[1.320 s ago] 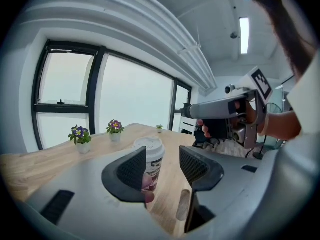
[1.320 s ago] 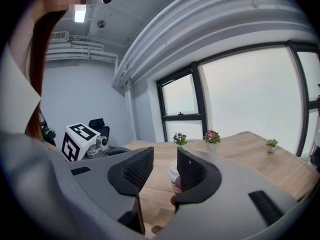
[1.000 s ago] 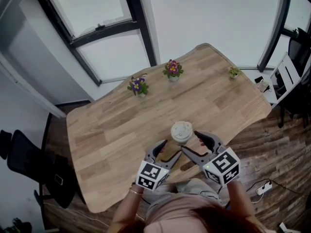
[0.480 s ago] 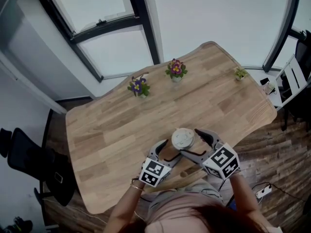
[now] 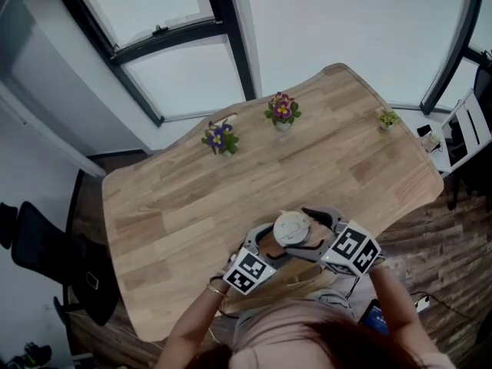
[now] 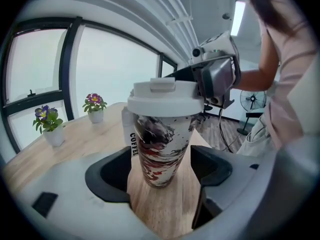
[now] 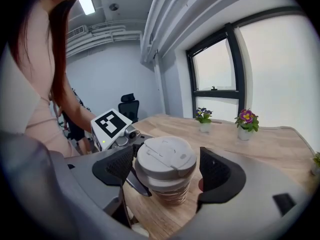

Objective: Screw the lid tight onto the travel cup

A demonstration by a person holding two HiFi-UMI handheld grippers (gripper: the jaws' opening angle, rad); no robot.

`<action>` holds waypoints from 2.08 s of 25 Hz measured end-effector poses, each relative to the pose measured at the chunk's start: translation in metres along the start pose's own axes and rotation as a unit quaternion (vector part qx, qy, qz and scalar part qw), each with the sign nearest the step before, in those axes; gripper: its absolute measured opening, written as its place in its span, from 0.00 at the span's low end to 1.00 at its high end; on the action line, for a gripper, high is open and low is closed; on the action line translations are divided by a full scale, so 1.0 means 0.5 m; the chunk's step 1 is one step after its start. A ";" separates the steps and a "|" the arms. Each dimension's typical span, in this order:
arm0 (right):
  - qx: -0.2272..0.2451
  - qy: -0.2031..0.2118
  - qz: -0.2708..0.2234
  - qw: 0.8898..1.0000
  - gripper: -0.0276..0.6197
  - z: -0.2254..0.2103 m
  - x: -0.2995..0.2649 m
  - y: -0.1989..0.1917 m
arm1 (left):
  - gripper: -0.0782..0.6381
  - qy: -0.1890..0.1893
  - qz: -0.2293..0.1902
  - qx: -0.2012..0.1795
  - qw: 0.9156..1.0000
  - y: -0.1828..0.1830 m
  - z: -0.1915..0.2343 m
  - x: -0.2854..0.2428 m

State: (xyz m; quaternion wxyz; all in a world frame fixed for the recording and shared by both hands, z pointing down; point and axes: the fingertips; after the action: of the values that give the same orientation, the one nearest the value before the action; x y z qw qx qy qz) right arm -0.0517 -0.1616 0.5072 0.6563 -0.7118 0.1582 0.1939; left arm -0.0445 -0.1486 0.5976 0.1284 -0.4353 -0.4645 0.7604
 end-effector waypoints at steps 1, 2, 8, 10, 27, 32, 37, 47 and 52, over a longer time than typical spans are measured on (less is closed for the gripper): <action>0.001 0.009 0.003 1.000 0.62 0.001 -0.004 -0.002 | 0.59 -0.005 0.003 -0.005 1.000 -0.001 -0.001 -0.003; 0.001 0.017 0.005 1.000 0.62 0.001 -0.008 -0.004 | 0.59 -0.008 0.005 -0.010 1.000 0.000 -0.002 -0.006; 0.001 0.064 0.007 0.998 0.62 0.001 -0.023 -0.003 | 0.60 -0.029 0.007 -0.037 0.999 0.010 -0.004 -0.028; 0.007 0.073 0.004 0.997 0.62 0.001 -0.025 -0.001 | 0.60 -0.035 0.008 -0.045 0.998 0.012 -0.006 -0.033; 0.038 -0.028 -0.045 0.998 0.62 -0.011 -0.020 0.008 | 0.60 0.054 -0.020 -0.002 0.998 0.017 0.008 -0.041; 0.023 -0.064 -0.059 0.996 0.62 -0.015 -0.019 0.008 | 0.60 0.082 -0.028 0.016 0.996 0.018 0.011 -0.040; 0.001 -0.075 -0.066 0.995 0.62 -0.016 -0.018 0.003 | 0.60 0.075 -0.029 0.013 0.997 0.017 0.010 -0.042; 0.081 0.032 -0.009 0.996 0.62 0.000 -0.022 0.006 | 0.60 -0.035 0.040 -0.062 0.997 -0.002 0.018 -0.036; 0.049 -0.019 -0.036 0.998 0.62 -0.004 -0.017 0.007 | 0.60 -0.030 0.034 -0.062 0.997 0.004 0.018 -0.036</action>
State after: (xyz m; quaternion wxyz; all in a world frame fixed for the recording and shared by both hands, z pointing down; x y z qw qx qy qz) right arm -0.0607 -0.1643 0.5087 0.6999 -0.6800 0.1293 0.1761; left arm -0.0405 -0.1658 0.6074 0.0608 -0.4350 -0.4992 0.7469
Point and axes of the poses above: the fingertips, and each gripper's own axes: x backward along the fingers, z to its left, y out of its top, and after that the axes turned 7 degrees about x, right-handed
